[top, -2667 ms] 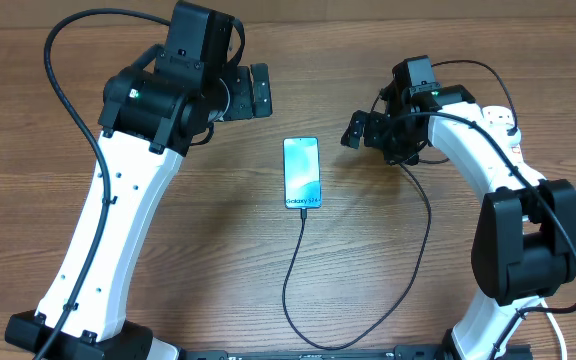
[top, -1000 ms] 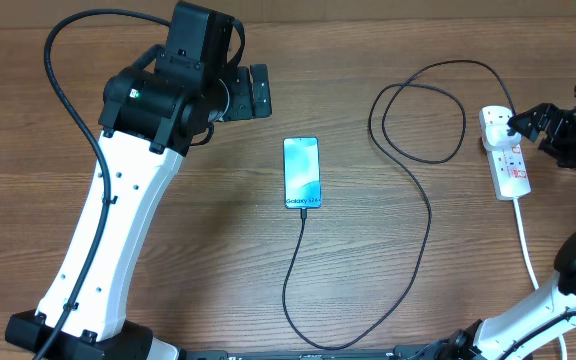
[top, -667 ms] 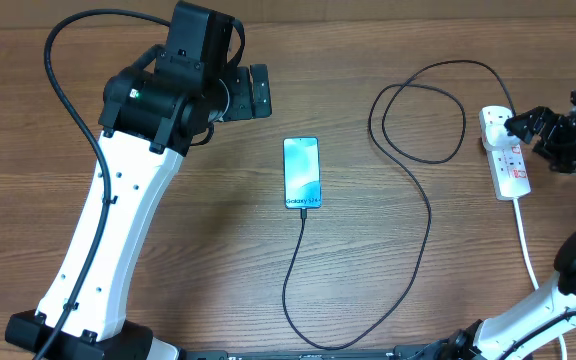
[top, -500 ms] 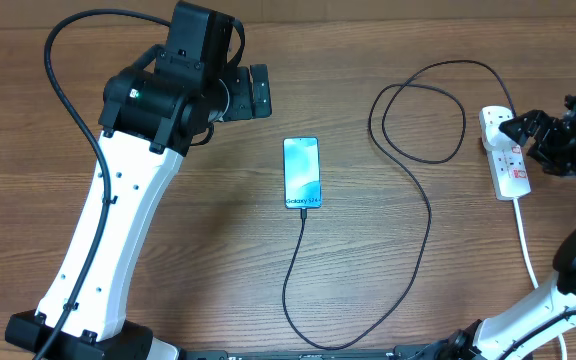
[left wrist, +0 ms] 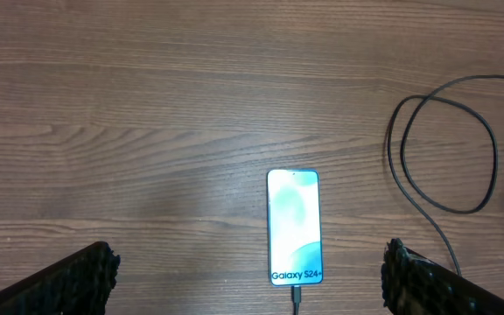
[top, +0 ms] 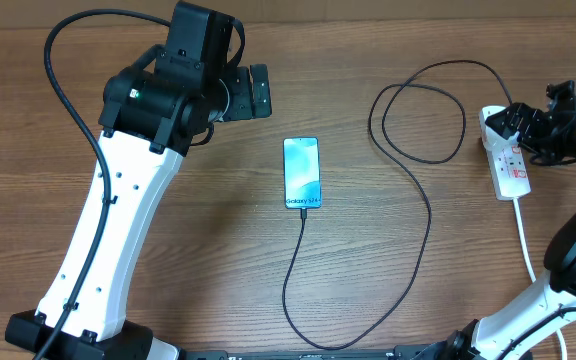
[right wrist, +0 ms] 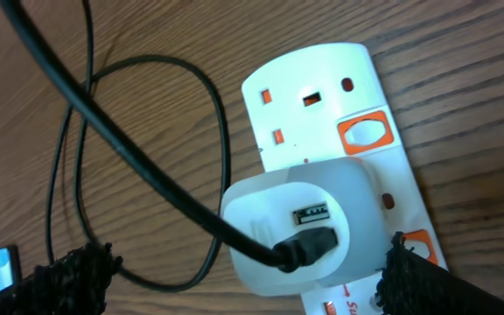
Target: Plug charger to phone and switch on socket
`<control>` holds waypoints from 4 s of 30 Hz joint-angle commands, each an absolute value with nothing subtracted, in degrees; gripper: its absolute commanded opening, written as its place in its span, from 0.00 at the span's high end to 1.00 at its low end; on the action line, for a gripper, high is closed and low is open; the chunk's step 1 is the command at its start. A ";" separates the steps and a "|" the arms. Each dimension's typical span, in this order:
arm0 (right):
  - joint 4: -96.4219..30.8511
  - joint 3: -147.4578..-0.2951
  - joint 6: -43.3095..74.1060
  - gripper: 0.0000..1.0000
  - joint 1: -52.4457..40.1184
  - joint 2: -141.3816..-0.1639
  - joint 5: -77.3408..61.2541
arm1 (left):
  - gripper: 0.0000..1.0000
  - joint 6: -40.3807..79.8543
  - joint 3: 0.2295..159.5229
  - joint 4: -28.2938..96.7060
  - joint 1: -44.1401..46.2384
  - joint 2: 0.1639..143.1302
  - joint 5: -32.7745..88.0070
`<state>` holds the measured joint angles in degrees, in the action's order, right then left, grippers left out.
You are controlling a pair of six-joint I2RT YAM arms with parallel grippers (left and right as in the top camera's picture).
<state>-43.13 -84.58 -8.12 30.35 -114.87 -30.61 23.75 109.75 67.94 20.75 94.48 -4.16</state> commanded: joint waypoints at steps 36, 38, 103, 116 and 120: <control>-39.07 -81.30 -5.76 0.00 29.23 -119.83 -28.16 | 0.00 22.90 109.34 67.92 20.64 94.50 -4.91; -39.07 -81.32 -5.76 0.00 29.23 -119.83 -28.38 | 0.00 22.90 109.34 67.92 20.64 94.50 -4.91; -68.03 -105.08 3.22 0.00 32.45 -93.45 -26.57 | 0.00 22.90 109.34 67.92 20.64 94.50 -4.91; -68.03 -105.08 3.22 0.00 32.45 -93.45 -26.57 | 0.00 22.90 109.34 67.92 20.64 94.50 -4.91; -68.03 -105.08 3.22 0.00 32.45 -93.45 -26.57 | 0.00 22.90 109.34 67.92 20.64 94.50 -4.91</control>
